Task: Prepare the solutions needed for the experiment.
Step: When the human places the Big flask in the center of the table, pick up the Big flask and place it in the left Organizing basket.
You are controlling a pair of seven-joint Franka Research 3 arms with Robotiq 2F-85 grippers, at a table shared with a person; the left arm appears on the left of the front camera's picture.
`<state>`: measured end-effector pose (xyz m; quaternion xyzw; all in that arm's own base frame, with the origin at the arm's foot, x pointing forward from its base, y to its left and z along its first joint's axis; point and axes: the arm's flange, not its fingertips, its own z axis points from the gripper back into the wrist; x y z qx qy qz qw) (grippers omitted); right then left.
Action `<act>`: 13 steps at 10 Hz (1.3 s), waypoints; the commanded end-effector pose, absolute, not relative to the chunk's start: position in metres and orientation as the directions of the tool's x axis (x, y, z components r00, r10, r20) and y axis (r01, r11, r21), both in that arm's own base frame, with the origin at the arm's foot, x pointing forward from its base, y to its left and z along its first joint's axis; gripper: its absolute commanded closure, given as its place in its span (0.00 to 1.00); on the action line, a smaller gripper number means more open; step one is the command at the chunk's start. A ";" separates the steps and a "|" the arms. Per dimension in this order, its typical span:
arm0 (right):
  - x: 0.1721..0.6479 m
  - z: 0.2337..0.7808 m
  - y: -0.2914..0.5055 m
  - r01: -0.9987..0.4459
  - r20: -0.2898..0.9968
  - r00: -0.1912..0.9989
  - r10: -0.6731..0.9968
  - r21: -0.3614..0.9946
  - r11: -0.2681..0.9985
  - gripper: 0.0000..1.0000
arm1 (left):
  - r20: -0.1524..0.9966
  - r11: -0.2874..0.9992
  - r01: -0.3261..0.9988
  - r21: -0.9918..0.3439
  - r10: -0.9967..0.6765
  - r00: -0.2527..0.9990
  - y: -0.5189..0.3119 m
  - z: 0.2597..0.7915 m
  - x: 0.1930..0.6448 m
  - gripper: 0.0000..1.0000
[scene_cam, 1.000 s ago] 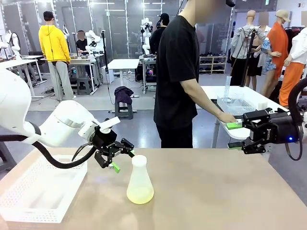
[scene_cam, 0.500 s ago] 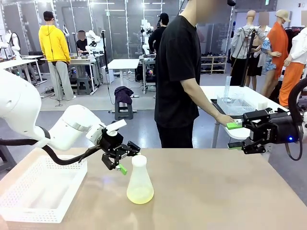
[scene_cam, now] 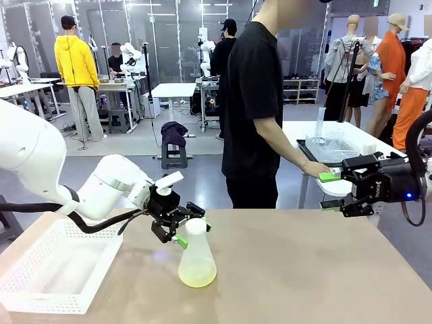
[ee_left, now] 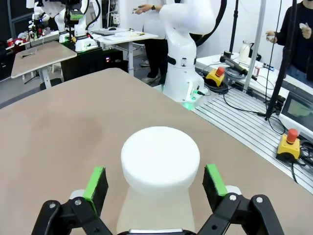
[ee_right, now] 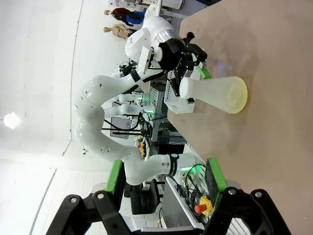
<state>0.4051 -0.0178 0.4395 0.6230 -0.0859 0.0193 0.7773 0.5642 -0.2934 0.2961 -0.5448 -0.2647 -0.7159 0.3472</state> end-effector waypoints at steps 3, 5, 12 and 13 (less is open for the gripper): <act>0.404 0.441 -0.018 -0.142 0.161 0.984 -0.075 0.967 0.214 0.18 | 0.983 -0.640 0.768 0.017 -0.130 -0.130 -0.304 0.285 0.565 0.00; 0.404 0.441 -0.018 -0.142 0.161 0.984 -0.075 0.967 0.214 0.18 | 0.992 -0.655 0.756 0.009 -0.088 -0.089 -0.306 0.281 0.563 0.00; 0.404 0.441 -0.018 -0.142 0.161 0.984 -0.075 0.967 0.214 0.18 | 1.000 -0.690 0.724 -0.012 0.001 0.018 -0.319 0.268 0.556 0.00; 0.404 0.441 -0.018 -0.142 0.161 0.984 -0.075 0.967 0.214 0.18 | 1.000 -0.705 0.709 -0.018 -0.004 0.021 -0.319 0.266 0.556 0.00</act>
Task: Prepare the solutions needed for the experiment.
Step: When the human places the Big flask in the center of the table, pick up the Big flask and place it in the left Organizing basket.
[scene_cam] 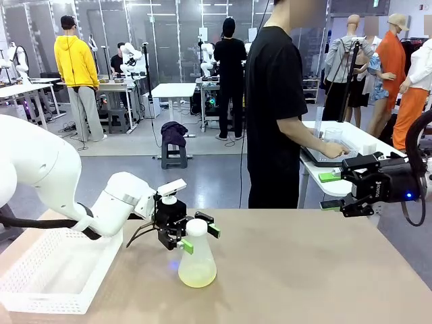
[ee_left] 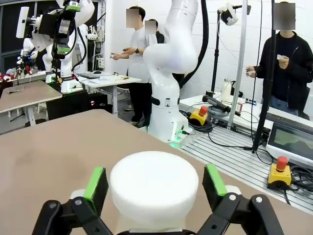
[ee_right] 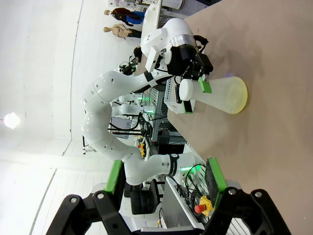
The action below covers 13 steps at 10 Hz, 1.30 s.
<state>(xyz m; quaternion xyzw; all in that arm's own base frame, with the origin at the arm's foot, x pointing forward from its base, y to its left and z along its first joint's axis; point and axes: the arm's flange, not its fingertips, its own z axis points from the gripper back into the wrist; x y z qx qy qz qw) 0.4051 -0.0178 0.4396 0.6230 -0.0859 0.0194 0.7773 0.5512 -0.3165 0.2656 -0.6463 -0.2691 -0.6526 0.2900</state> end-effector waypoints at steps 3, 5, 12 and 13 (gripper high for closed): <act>0.404 0.441 -0.018 -0.142 0.161 0.984 -0.075 0.967 0.214 0.18 | 0.999 -0.722 0.692 -0.019 0.006 0.034 -0.320 0.261 0.554 0.25; 0.404 0.441 -0.018 -0.142 0.161 0.984 -0.075 0.967 0.214 0.18 | 0.999 -0.708 0.706 -0.016 0.008 0.032 -0.319 0.260 0.555 0.44; 0.404 0.441 -0.018 -0.142 0.161 0.984 -0.075 0.967 0.214 0.18 | 0.998 -0.695 0.718 -0.029 0.015 0.055 -0.314 0.262 0.562 1.00; 0.404 0.441 -0.018 -0.142 0.161 0.984 -0.075 0.967 0.214 0.18 | 0.999 -0.693 0.720 -0.029 0.014 0.053 -0.314 0.263 0.563 1.00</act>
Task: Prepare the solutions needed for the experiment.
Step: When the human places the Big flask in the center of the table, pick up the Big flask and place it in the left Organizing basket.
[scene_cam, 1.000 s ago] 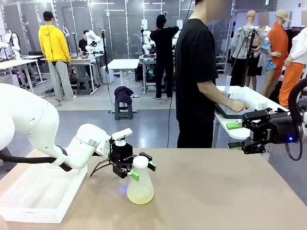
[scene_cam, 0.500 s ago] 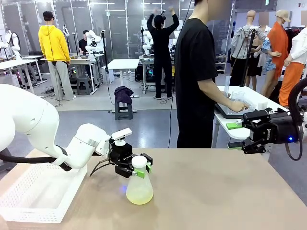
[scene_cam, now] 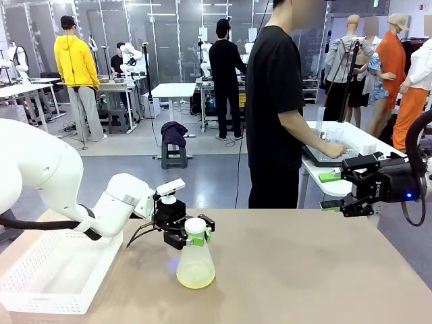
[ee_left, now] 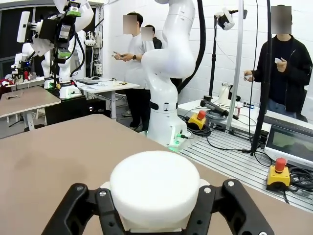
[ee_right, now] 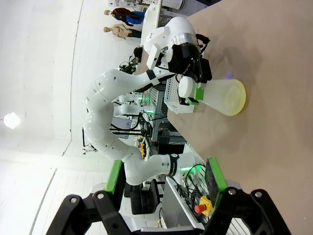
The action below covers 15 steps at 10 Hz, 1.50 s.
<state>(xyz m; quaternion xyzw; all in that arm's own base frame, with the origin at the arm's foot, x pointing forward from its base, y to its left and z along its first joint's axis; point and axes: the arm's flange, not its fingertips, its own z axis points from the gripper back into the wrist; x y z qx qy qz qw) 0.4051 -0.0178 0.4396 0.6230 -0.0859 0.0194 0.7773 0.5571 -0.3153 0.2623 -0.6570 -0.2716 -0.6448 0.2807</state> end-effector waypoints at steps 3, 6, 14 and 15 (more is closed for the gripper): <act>0.404 0.441 -0.018 -0.142 0.161 0.984 -0.075 0.967 0.214 0.18 | 1.000 -0.691 0.723 -0.010 -0.028 -0.013 -0.300 0.295 0.562 0.95; 0.404 0.441 -0.018 -0.142 0.161 0.984 -0.075 0.967 0.214 0.18 | 0.995 -0.675 0.737 0.017 -0.064 -0.081 -0.264 0.346 0.557 0.95; 0.404 0.441 -0.018 -0.142 0.161 0.984 -0.075 0.967 0.214 0.18 | 0.982 -0.364 0.919 0.155 -0.046 -0.184 -0.069 0.439 0.555 0.95; 0.404 0.441 -0.018 -0.142 0.161 0.984 -0.075 0.967 0.214 0.18 | 0.979 -0.297 0.939 0.170 -0.057 -0.196 -0.040 0.438 0.544 0.95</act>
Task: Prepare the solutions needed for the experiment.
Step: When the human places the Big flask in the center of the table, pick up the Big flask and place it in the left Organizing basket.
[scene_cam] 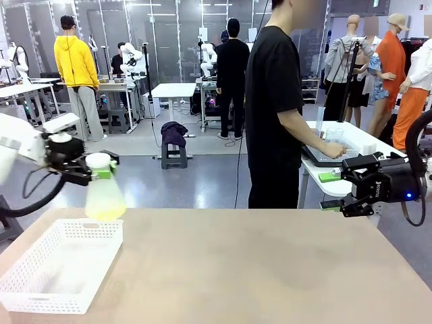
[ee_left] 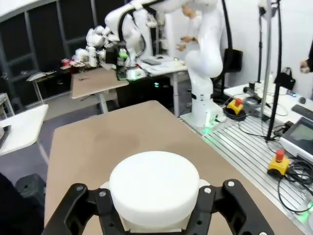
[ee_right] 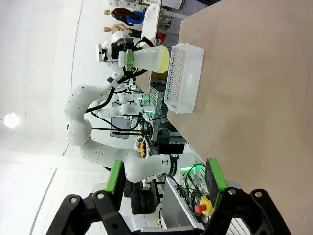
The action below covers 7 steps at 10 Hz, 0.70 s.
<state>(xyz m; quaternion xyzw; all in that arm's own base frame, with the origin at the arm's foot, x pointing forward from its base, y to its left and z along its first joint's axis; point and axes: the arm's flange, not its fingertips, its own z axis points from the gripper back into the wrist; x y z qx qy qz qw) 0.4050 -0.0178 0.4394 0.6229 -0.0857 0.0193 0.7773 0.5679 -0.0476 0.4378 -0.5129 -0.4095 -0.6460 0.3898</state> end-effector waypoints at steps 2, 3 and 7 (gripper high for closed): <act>0.404 0.441 -0.018 -0.142 0.161 0.984 -0.075 0.967 0.214 0.18 | 0.982 -0.186 0.967 0.174 -0.038 -0.184 0.010 0.426 0.524 0.95; 0.404 0.441 -0.018 -0.142 0.161 0.984 -0.075 0.967 0.214 0.18 | 0.983 -0.142 0.973 0.182 0.010 -0.182 0.033 0.418 0.514 0.95; 0.404 0.441 -0.018 -0.142 0.161 0.984 -0.075 0.967 0.214 0.18 | 0.976 -0.067 0.984 0.168 0.151 -0.156 0.079 0.369 0.489 0.95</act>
